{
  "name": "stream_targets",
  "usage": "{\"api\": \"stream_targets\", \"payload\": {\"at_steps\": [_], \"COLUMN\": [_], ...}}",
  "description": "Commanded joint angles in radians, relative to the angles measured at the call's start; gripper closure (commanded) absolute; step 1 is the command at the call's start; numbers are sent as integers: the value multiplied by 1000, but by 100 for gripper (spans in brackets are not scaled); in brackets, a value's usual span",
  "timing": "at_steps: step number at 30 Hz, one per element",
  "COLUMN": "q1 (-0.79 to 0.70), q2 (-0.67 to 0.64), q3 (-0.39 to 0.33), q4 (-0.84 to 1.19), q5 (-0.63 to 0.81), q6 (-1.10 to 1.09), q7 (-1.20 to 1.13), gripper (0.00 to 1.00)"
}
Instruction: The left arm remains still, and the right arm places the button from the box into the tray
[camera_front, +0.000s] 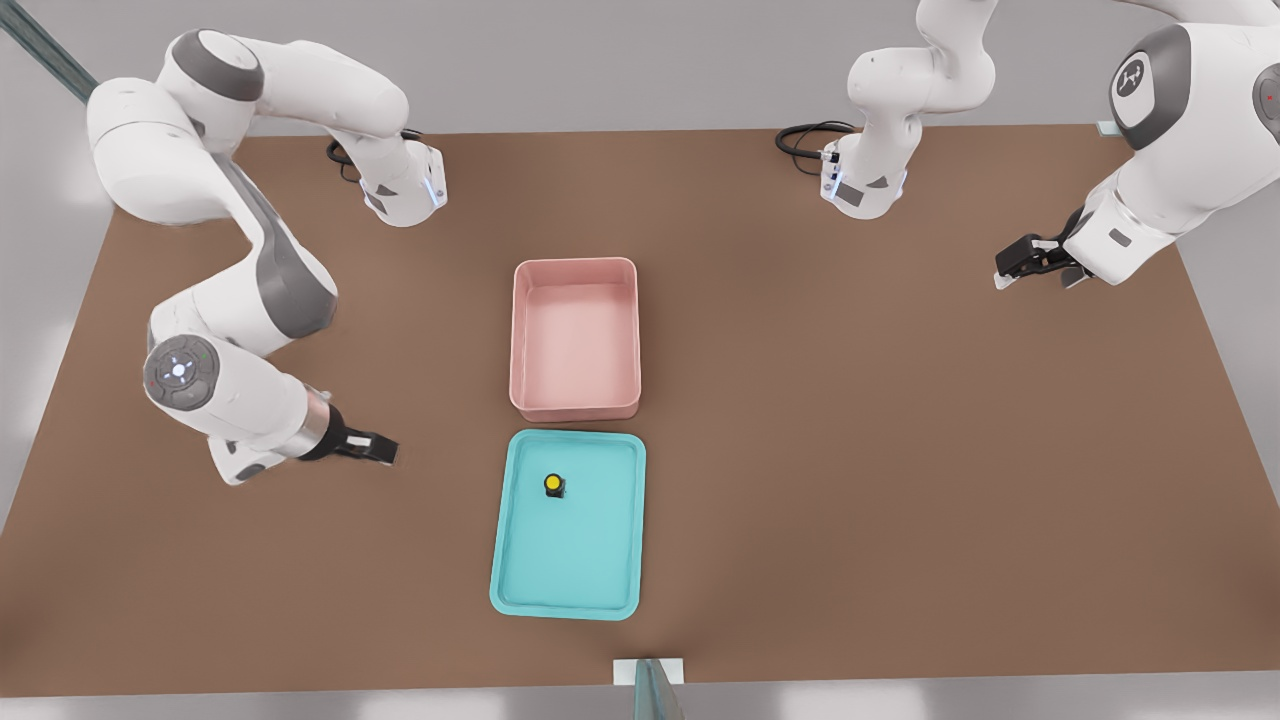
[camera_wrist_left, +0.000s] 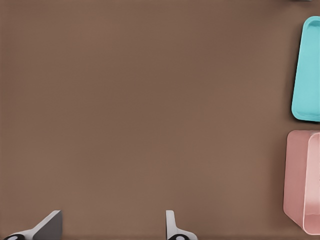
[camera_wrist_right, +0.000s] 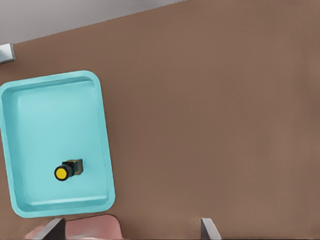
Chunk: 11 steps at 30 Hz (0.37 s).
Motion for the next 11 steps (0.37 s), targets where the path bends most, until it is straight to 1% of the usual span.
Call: {"api": "stream_targets", "payload": {"at_steps": [1,2,3,4,5,6,11], "q1": [380,641,640,589,583,567,566], "q2": [-229,-390,-433,-548,-579,-612,-622], "q3": [-584,-994,-999,-993,-993,-993,-996], "q4": [107,29,-1,-238,-298,-321,-323], "q5": [234,494,496,514,529,549,549], "q6": [-374,-365,-362,-226,-182,-182,-182], "q7": [-741,-734,-708,-675,-662,-663,-663], "gripper": [0,0,0,0,0,0,0]}}
